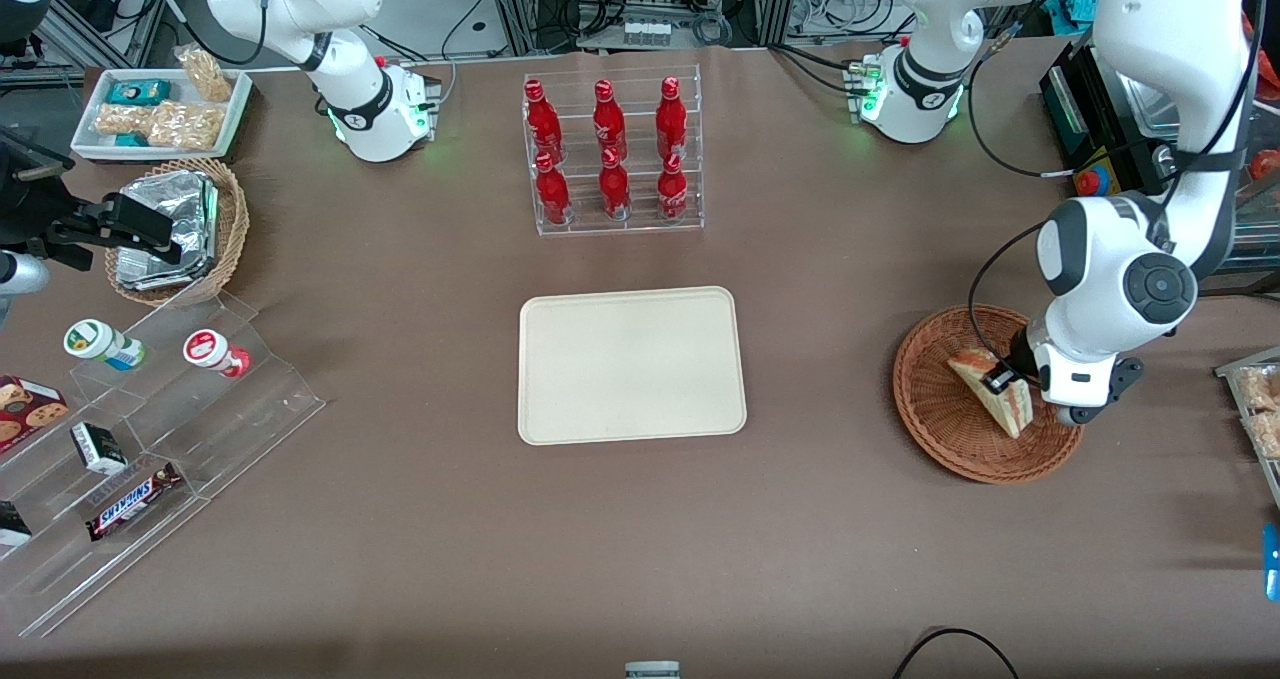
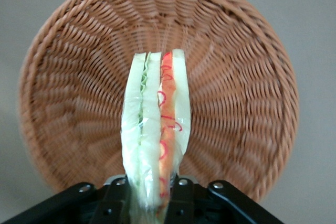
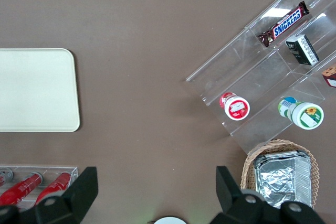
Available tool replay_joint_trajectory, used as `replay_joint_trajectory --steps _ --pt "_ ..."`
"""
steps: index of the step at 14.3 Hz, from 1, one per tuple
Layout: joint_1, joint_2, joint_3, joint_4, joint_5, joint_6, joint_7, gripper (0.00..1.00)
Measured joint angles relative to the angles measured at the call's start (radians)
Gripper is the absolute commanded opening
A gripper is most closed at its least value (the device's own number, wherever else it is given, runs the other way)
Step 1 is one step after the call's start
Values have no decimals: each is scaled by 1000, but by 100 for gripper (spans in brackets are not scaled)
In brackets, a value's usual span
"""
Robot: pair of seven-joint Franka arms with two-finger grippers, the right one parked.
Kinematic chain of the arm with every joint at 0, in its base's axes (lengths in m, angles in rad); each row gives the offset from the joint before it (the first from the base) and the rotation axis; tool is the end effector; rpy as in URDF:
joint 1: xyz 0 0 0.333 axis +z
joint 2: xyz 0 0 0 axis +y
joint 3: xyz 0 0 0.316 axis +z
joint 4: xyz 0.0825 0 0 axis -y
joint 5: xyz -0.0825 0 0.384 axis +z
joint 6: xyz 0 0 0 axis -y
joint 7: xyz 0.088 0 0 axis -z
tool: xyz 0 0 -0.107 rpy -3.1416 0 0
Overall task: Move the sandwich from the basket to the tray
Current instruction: 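Carry the sandwich with the left gripper over the cream tray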
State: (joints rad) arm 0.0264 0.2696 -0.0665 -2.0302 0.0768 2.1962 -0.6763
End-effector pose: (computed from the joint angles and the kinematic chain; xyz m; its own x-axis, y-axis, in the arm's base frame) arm 0.5813 -0.0197 0.3062 0.8284 0.5573 -0.0558 0.5512 -0.8289 -0.0955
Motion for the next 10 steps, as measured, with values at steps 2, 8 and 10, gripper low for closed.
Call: replay_joint_trajectory --steps 2,8,10 --pt "-75 -23 -7 72 6 -144 4 7" --pt "-261 36 -140 160 -35 -167 58 6" --pt "-350 85 -150 186 -40 -109 -1 6"
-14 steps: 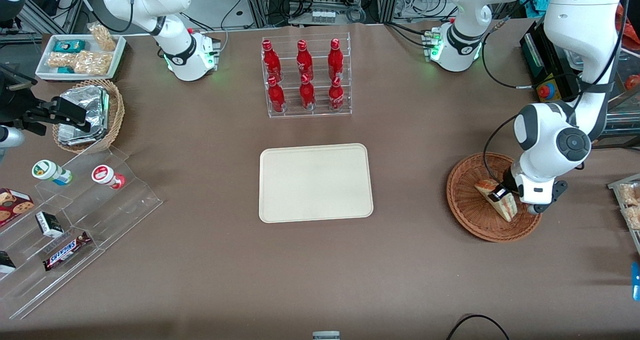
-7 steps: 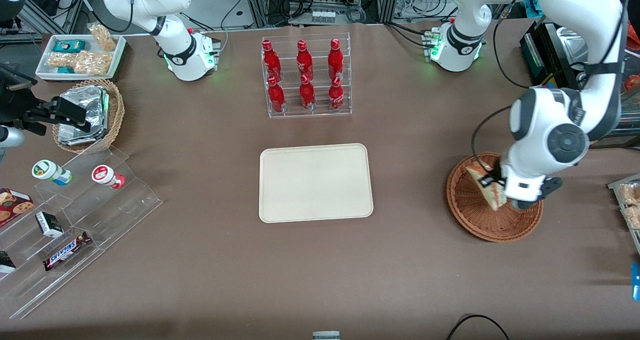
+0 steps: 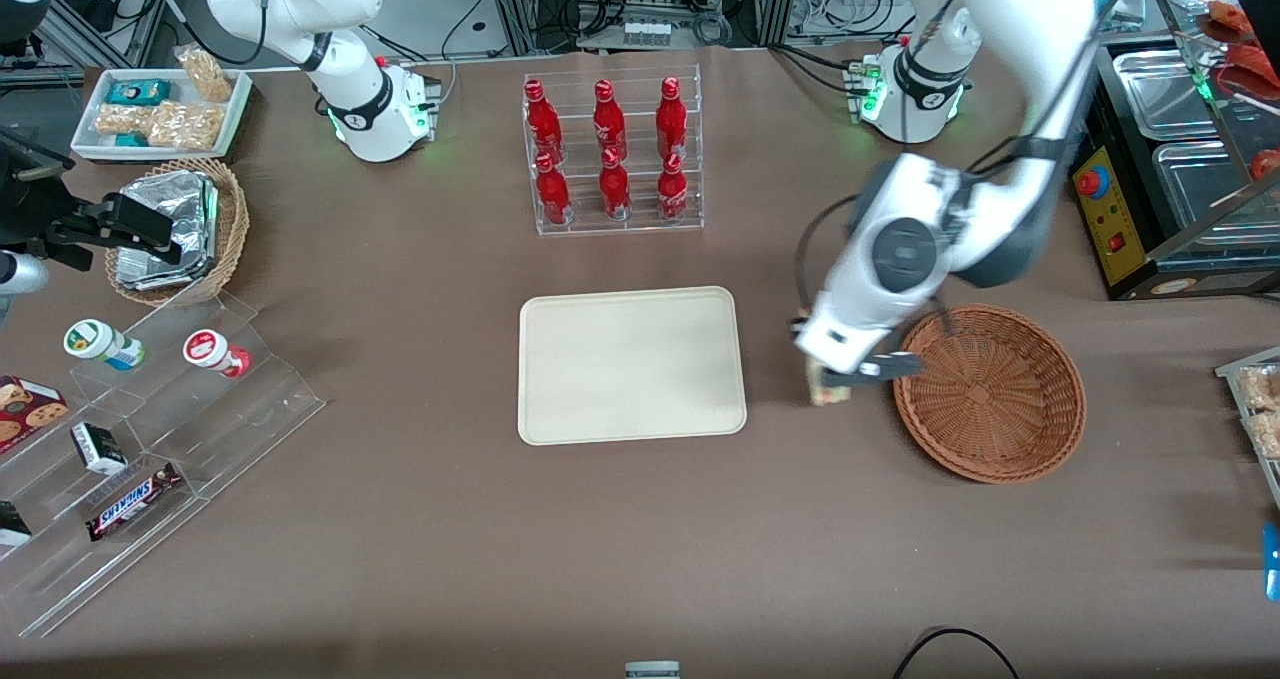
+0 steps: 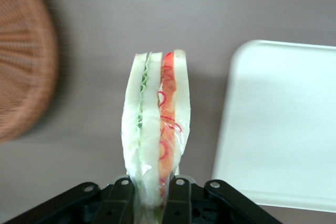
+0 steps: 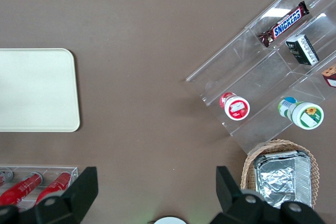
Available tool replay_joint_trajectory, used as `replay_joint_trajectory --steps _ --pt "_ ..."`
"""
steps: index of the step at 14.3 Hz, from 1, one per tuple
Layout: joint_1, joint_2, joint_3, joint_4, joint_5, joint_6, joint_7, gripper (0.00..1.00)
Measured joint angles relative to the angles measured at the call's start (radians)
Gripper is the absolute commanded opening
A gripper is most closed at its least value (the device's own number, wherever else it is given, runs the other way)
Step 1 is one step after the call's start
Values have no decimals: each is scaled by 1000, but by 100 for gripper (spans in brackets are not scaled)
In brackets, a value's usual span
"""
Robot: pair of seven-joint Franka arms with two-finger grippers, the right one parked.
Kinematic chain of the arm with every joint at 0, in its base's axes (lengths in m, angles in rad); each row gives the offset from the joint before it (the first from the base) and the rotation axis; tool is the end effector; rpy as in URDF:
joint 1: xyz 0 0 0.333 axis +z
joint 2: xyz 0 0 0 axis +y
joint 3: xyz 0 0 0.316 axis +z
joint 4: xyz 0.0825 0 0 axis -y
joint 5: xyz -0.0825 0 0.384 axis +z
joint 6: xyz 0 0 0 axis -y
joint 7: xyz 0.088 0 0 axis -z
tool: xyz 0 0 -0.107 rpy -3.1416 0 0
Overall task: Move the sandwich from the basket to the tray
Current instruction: 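Carry the sandwich with the left gripper over the cream tray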
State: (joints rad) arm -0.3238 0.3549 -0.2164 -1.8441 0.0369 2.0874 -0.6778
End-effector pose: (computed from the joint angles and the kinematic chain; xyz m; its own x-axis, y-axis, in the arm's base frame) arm 0.5383 -0.3114 0.3302 0.9860 0.1274 -0.1078 0.1250 -0.9917 -0.0294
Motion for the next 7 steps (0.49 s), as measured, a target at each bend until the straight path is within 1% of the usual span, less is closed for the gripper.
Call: replay_joint_trajectory --steps 3,7 --pt "-118 86 -2 73 0 89 -115 6" --pt "-243 206 -1 220 0 100 -242 6"
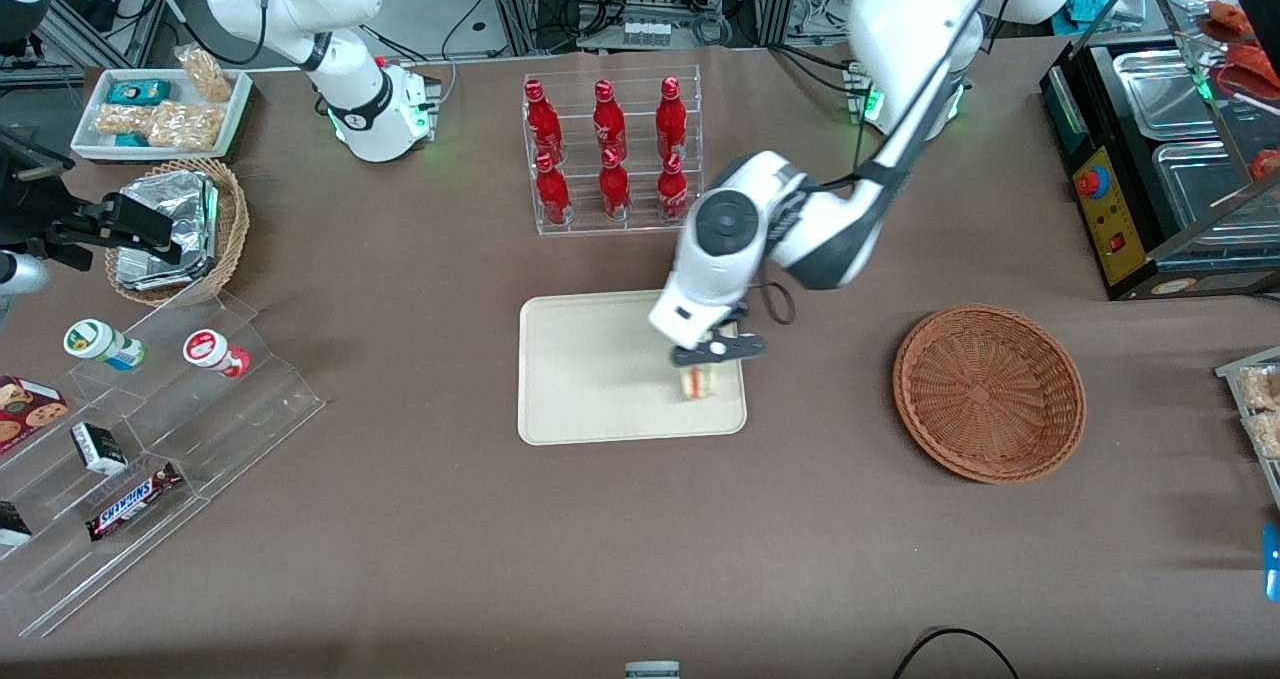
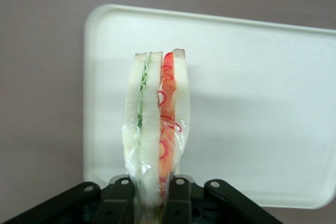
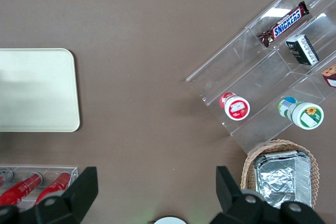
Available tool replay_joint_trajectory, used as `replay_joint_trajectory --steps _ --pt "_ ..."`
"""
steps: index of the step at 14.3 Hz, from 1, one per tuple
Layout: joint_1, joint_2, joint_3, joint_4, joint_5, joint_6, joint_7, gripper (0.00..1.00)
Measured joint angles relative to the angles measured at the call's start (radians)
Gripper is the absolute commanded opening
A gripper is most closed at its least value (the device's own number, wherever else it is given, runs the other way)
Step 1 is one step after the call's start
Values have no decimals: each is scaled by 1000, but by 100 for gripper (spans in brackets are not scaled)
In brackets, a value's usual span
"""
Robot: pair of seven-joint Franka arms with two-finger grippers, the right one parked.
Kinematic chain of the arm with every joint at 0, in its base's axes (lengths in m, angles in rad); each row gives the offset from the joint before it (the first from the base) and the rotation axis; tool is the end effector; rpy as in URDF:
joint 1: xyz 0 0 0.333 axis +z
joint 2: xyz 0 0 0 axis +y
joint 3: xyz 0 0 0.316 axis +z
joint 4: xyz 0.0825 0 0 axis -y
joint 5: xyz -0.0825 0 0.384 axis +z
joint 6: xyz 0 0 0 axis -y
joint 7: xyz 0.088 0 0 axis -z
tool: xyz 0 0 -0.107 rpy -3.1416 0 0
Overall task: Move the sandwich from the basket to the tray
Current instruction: 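Carry the sandwich with the left gripper over the cream tray, then lower the sandwich onto the tray and open the left gripper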
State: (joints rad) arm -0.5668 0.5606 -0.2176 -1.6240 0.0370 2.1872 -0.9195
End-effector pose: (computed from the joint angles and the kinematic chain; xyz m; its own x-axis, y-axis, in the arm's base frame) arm 0.5011 -0.4714 0.3037 0.9878 0.1446 -0.0579 0.1482 -0.9869 0.0634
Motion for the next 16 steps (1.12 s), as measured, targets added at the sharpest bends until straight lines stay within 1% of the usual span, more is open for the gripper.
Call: replay_joint_trajectory --steps 3,5,8,10,11,12,13,14,16 --pt "-54 78 4 92 9 27 -49 6" --pt "-75 119 6 122 58 64 -89 6" --pt "-93 168 6 134 160 112 -172 7" --pt "-101 190 6 138 193 127 -205 8" --pt "-103 196 6 138 196 130 -209 12" --pt "-105 200 6 138 196 132 -212 23" --pt "-106 201 6 139 196 133 -214 63" --pt "-106 201 6 140 196 134 -215 100" --pt "-106 201 6 144 196 135 -219 100"
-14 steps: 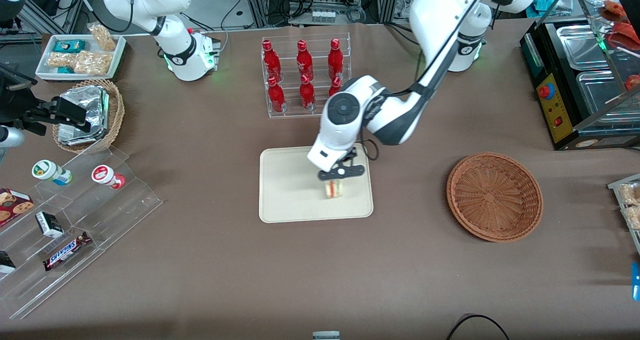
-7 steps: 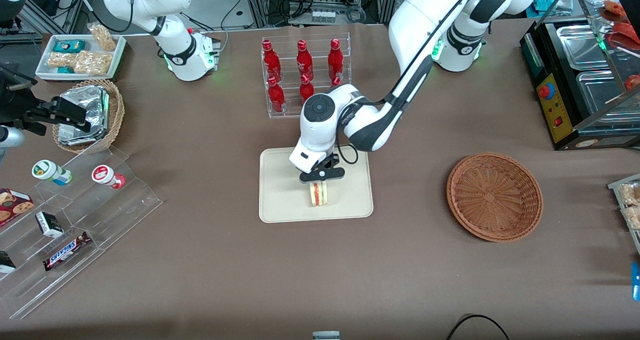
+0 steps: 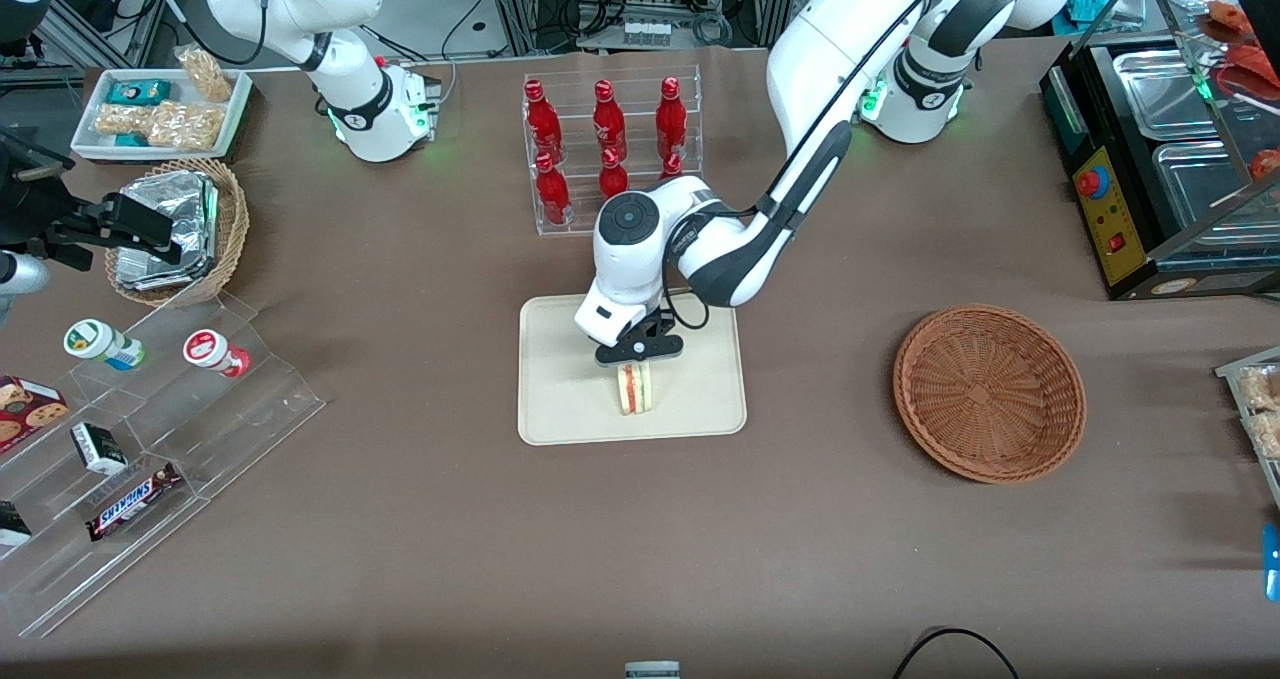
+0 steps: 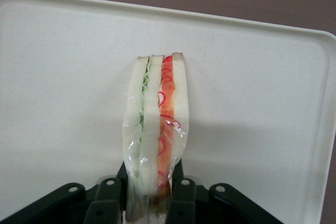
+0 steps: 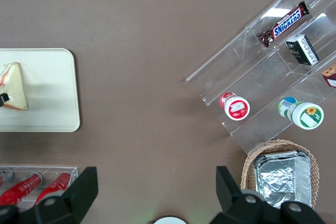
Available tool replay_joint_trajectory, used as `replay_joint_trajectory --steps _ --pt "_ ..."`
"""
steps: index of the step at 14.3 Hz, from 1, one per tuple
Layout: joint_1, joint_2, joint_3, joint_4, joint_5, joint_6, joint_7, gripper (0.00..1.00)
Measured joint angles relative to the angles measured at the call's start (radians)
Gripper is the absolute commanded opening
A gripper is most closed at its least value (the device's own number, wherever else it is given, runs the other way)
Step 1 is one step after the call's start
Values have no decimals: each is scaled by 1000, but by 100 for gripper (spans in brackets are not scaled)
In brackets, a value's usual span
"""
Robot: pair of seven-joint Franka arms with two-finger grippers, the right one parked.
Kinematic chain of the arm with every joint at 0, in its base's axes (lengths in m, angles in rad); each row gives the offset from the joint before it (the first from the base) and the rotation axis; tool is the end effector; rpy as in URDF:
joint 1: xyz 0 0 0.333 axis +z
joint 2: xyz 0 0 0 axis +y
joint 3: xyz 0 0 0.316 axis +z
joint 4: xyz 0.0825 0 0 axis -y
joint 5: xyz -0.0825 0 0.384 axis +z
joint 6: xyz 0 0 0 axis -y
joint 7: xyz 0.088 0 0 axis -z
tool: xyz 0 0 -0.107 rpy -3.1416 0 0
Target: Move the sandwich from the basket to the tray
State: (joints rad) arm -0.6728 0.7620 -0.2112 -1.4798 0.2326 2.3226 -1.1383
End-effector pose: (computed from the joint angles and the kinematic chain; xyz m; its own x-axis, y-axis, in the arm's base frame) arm 0.4859 -0.5417 0.2399 0.9825 0.1693 0.0774 0.1637 -0.9838 0.0737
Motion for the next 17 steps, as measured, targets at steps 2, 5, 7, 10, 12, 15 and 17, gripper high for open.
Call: replay_joint_trajectory --steps 2,5,7,10,12,15,17 --pt "0 0 0 9 0 1 -5 100" --pt "3 -21 3 31 0 -10 -5 100" --pt "14 -72 10 34 0 -96 -5 100" --pt "54 -159 15 32 -3 -310 -19 100" --pt "103 -198 18 9 -3 -370 -15 100" --pt "200 -252 20 -68 -4 -372 84 100" --pt "277 -309 21 -129 -39 -373 199 100"
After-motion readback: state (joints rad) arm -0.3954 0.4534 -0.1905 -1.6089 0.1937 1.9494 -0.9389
